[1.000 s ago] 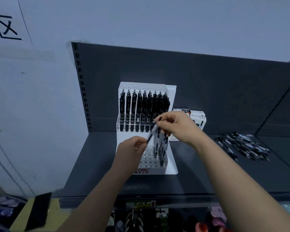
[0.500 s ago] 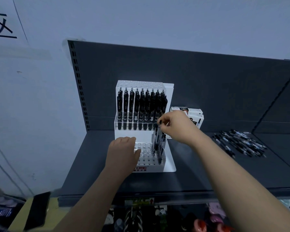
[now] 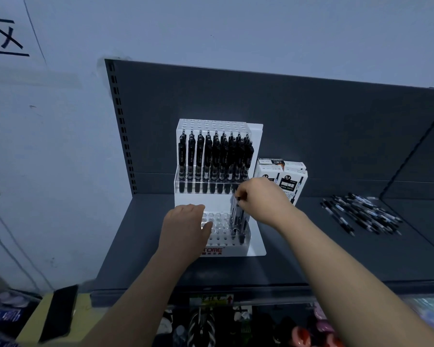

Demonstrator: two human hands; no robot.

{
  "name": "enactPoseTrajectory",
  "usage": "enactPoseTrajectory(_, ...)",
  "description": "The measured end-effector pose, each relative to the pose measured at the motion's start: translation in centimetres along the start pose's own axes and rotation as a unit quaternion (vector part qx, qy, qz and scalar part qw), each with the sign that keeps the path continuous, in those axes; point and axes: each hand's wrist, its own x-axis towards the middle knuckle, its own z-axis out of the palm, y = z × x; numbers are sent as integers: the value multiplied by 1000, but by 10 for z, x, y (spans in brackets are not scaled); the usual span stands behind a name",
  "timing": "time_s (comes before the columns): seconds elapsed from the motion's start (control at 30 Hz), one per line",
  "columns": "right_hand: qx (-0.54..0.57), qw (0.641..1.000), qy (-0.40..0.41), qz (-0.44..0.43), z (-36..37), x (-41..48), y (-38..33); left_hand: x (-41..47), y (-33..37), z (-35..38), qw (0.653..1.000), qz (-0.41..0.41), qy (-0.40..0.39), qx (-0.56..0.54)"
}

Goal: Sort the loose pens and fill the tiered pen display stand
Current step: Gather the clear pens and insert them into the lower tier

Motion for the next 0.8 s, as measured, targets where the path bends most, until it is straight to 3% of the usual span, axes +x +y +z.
enactPoseTrajectory(0.17,25,997,75,-14,-12,-10,9,8,5,-5,999,24,-2,23)
enactPoseTrajectory(0.37,20,987,152,42,-12,-28,44,21,29,-16,995,83,44,16)
enactPoseTrajectory(0.47,15,985,154,80,-9,-40,64,30,50,-19,992,108,67,5)
enactPoseTrajectory(0.8,14,982,116,145,1,-81,175,62,169,24,984,167,41,-41)
